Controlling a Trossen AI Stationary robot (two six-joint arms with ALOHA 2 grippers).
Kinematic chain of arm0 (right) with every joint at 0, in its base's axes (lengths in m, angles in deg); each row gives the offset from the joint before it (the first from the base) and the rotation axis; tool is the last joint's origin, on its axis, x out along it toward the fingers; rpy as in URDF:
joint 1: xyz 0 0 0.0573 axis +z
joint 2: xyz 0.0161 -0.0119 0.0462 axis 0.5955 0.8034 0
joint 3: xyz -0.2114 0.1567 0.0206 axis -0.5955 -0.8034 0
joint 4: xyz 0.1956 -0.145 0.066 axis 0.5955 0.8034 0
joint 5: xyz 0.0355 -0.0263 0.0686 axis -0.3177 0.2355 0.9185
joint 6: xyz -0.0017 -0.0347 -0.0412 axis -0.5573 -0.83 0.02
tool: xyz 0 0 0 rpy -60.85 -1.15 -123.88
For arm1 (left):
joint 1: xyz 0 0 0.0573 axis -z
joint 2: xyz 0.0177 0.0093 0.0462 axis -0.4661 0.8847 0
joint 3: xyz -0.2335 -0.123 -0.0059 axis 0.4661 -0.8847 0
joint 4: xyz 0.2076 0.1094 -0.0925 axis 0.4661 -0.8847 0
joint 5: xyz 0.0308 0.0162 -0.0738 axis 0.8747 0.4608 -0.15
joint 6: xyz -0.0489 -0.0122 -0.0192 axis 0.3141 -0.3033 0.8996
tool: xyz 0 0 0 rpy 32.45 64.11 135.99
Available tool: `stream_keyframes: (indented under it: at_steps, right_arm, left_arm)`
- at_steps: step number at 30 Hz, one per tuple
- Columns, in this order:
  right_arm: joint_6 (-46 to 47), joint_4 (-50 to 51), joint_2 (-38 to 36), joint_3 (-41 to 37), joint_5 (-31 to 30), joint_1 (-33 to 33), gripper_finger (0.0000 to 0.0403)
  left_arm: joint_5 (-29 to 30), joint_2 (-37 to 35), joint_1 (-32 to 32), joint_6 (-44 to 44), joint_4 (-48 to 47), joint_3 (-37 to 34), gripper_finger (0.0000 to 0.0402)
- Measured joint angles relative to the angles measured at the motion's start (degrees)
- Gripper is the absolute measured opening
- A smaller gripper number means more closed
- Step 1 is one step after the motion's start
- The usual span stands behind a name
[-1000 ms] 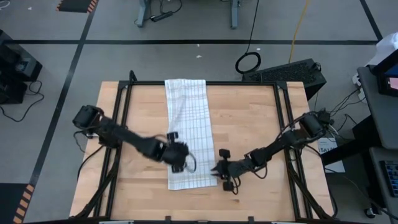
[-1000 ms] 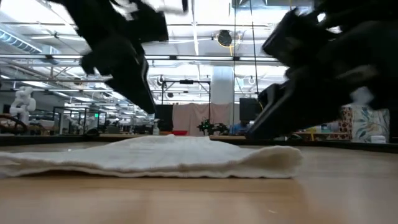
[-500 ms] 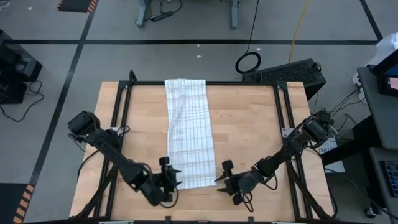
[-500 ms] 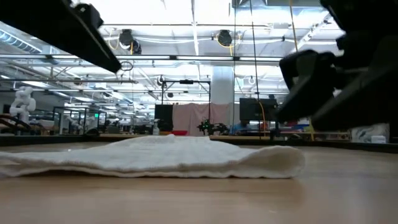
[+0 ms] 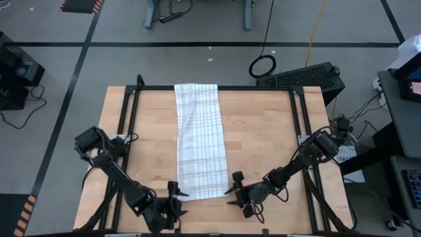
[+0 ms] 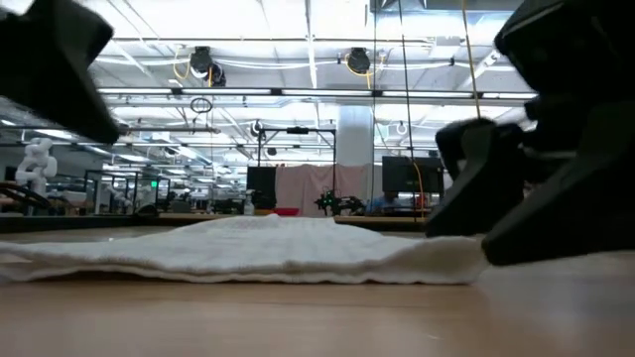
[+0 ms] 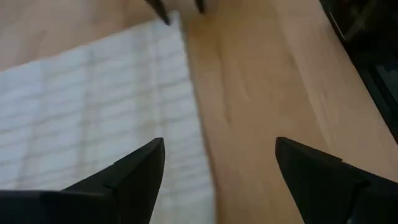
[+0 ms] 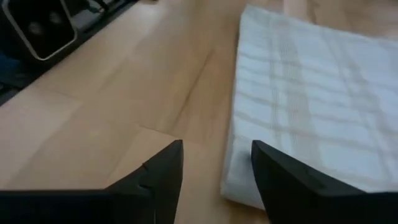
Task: Roll towel
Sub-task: Roll the white towel
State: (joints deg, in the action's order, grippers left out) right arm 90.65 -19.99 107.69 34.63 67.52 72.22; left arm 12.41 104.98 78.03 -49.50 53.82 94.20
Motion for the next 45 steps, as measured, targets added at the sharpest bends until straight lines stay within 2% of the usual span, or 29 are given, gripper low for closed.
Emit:
stream_keyframes:
  at_steps: [8, 19, 28, 33, 37, 41, 45]
  right_arm:
    - [10.1, 1.6, 1.2, 0.0, 0.1, -1.8, 0.0139]
    - [16.0, 4.1, 1.0, 0.1, -0.1, -1.9, 0.0009]
    - [16.8, 4.2, 1.0, 0.1, 0.1, -1.9, 0.0012]
    - [16.9, 4.3, 1.1, 0.1, 0.3, -1.9, 0.0004]
    - [16.8, 4.3, 1.1, 0.1, 0.4, -1.9, 0.0006]
    - [17.2, 4.3, 1.1, 0.0, 0.4, -1.9, 0.0006]
    - [18.4, 4.3, 1.1, 0.0, 0.4, -1.8, 0.0006]
  left_arm:
    - [-0.4, 5.4, 2.0, 1.4, 1.6, 0.0, 0.0284]
    - [0.1, 8.6, 1.3, 1.5, 0.8, 0.3, 0.0231]
    - [5.4, 9.3, 0.8, 0.1, -0.9, 0.2, 0.0226]
    - [1.7, 9.1, -1.3, 4.9, -5.9, 0.3, 0.0225]
    - [0.2, 9.1, -2.6, 3.1, -6.8, 0.3, 0.0217]
    - [-4.0, 9.0, -4.9, 2.8, -6.8, 0.3, 0.0164]
    - [-6.6, 9.0, -6.3, 2.9, -6.6, 0.3, 0.0068]
